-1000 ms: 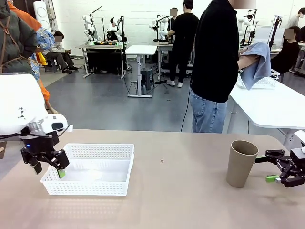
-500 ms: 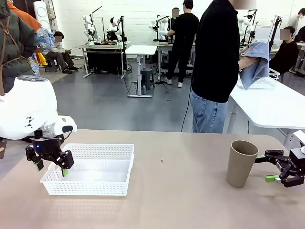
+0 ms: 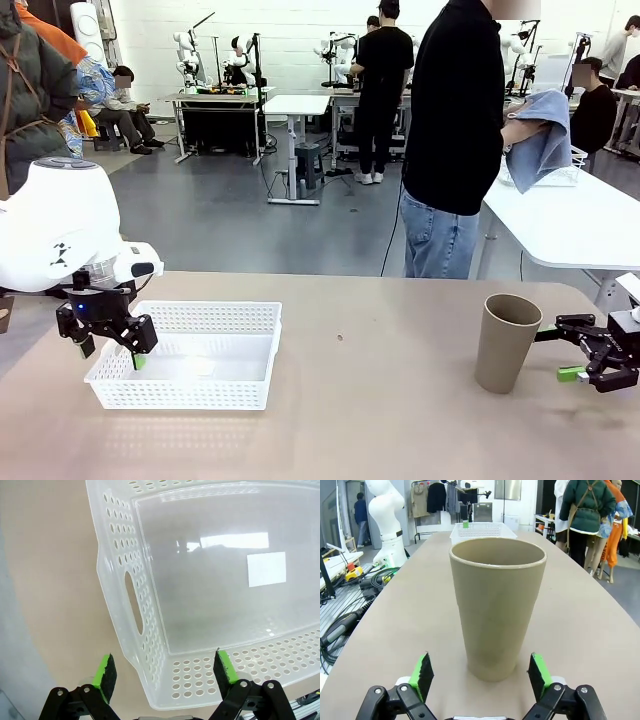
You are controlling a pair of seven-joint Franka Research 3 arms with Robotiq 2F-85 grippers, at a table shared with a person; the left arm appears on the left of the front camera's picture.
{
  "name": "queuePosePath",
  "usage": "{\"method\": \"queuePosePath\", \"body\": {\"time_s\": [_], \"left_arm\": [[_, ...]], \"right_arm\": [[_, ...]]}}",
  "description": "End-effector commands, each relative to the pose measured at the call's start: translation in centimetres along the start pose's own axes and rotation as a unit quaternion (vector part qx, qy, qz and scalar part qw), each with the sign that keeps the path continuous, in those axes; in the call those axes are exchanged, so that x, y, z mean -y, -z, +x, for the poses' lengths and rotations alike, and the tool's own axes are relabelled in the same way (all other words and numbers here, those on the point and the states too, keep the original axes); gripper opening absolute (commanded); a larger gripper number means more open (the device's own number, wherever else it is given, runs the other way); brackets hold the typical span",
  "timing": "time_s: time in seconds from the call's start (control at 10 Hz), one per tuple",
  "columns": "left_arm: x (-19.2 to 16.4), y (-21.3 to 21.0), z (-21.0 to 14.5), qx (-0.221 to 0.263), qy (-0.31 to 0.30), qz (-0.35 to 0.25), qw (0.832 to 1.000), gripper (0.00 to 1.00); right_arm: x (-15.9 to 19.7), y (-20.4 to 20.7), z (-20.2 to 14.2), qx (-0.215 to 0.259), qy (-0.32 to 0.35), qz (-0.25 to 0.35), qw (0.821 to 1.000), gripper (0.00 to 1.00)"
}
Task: Clean and organize the cups into the basket.
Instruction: Pick up the Organizing basket and move it to the center of the table, then pick up the Reusable plastic cup from the right side of the table and place it inside the Organizing basket.
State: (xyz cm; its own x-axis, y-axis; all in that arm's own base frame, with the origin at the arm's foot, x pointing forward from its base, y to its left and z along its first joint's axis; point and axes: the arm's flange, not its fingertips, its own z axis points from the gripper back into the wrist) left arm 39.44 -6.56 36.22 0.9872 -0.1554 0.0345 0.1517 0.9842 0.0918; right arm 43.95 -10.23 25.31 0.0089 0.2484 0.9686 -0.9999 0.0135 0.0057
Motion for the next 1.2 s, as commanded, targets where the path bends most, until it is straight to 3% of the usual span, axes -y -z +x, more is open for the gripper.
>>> {"method": "queuePosePath", "body": {"time_s": [0.0, 0.2, 0.5, 1.1], "left_arm": [[0.0, 0.0, 0.0, 0.0, 0.0, 0.001, 1.0, 1.0], [0.7, 1.2, -1.0, -0.036, -0.033, 0.057, 0.997, 1.0], [1.4, 1.9, -2.6, -0.037, -0.039, 0.1, 0.994, 1.0], [2.7, 2.4, -3.5, -0.039, -0.019, 0.108, 0.993, 1.0]], "right_arm": [[0.2, 0.6, 0.0, -0.01, -0.011, -0.01, 1.0, 1.0], [0.5, 1.5, -0.1, -0.008, -0.014, -0.007, 1.0, 1.0], [1.1, 2.7, -0.2, 0.005, -0.027, -0.011, 1.0, 1.0], [2.6, 4.8, -1.0, 0.004, -0.017, -0.002, 1.0, 1.0]]}}
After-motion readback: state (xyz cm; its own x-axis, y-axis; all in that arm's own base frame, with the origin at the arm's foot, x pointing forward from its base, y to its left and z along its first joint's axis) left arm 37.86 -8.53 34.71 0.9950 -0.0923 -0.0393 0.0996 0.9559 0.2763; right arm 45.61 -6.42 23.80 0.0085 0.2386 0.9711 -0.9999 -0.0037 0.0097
